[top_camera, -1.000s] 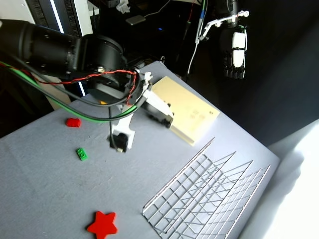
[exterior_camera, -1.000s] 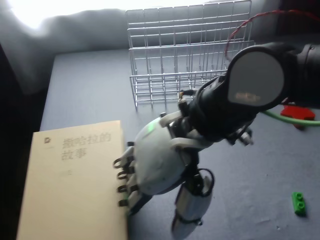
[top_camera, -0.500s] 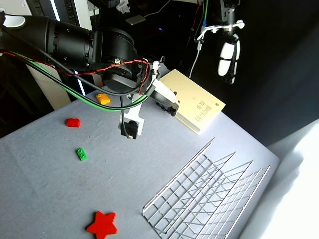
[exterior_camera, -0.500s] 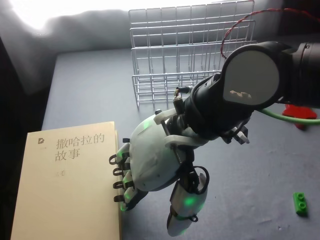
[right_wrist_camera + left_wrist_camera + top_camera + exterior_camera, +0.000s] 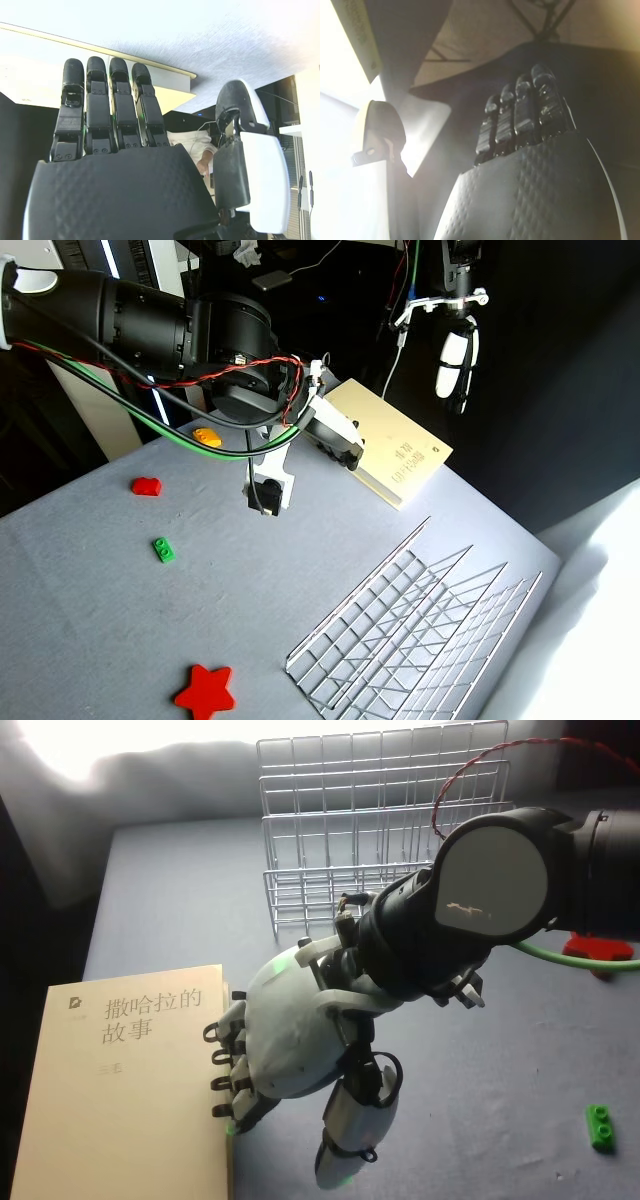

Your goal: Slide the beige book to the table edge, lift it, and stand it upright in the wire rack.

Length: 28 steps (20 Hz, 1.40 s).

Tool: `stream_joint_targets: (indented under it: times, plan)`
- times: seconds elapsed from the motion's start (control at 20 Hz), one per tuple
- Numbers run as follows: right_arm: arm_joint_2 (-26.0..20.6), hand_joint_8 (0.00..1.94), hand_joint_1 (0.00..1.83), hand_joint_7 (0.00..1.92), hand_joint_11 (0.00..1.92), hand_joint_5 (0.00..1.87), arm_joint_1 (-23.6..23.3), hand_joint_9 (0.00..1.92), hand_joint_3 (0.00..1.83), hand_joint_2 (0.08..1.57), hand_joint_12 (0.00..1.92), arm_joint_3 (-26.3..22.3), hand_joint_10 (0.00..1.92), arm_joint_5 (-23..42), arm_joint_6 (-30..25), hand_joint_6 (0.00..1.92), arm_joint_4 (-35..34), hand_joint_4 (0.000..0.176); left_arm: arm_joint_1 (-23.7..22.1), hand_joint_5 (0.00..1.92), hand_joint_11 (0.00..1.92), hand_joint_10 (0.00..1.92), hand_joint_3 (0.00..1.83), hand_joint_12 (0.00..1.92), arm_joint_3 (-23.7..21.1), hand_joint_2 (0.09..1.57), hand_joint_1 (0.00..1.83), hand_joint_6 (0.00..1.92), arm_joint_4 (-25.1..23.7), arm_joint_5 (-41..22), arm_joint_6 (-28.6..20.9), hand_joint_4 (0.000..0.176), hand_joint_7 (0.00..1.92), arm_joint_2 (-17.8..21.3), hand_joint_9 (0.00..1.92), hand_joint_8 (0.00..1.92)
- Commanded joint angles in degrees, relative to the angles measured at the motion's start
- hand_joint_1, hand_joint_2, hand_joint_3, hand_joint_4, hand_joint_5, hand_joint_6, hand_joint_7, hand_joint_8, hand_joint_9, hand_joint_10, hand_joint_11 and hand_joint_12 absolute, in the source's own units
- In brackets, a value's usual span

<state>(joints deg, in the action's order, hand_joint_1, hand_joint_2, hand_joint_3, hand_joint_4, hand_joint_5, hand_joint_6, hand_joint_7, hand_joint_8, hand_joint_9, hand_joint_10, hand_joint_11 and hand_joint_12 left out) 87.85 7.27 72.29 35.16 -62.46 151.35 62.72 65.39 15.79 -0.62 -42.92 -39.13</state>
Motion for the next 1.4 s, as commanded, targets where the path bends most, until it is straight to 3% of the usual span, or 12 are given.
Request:
stream_joint_targets:
  times: [0.0,0.55,0.65,1.0,1.25,1.35]
  plan:
    - [0.0,0.0,0.17,0.3,0.0,0.27,-0.5,0.29,0.0,1.15,0.79,-0.1,0.0,-3.7,-0.5,0.0,-1.7,0.0,-0.2,0.12,0.0,0.01,0.0,0.32,0.0,1.06,0.75,0.0,0.1,-3.0,-0.1,0.0,0.13,0.3,0.13,0.01]
    - [1.0,0.0,0.17,0.27,0.0,0.25,-0.1,0.26,0.0,1.15,0.71,-0.1,0.0,-4.9,-1.6,0.0,-1.7,0.0,-0.4,0.1,0.0,0.0,0.0,0.26,-0.3,1.08,0.74,0.0,0.1,-4.1,-0.1,0.0,0.11,0.3,0.12,0.0]
    - [1.1,0.0,0.2,0.3,0.0,0.29,-0.1,0.29,0.0,1.13,0.8,-0.1,0.0,-4.9,-1.6,0.01,-1.7,0.0,-0.4,0.11,0.0,0.0,0.0,0.31,-0.2,1.07,0.74,0.0,0.1,-4.7,-0.1,0.0,0.12,0.3,0.12,0.0]
    - [0.9,0.0,0.19,0.29,0.0,0.28,0.2,0.29,0.0,1.14,0.78,0.7,0.0,-4.8,-0.6,0.0,-1.2,0.0,-0.4,0.09,0.0,0.0,0.0,0.2,0.1,1.08,0.71,0.0,0.1,-5.2,-0.1,0.0,0.1,0.3,0.1,0.0]
    - [1.0,0.0,0.2,0.3,0.0,0.28,0.3,0.3,0.0,1.14,0.81,1.3,0.0,-5.1,-0.6,0.0,0.3,0.0,-0.4,0.1,0.0,0.0,0.0,0.25,0.2,1.07,0.72,0.0,0.1,-5.4,-0.1,0.0,0.11,0.1,0.1,0.0]
    - [1.3,0.0,0.24,0.28,0.0,0.27,0.5,0.27,0.0,1.13,0.74,1.3,0.0,-6.4,-0.5,0.0,0.3,0.0,-0.4,0.12,0.0,0.01,0.0,0.31,0.2,1.06,0.74,0.0,0.1,-5.5,-0.1,0.0,0.14,0.1,0.14,0.01]
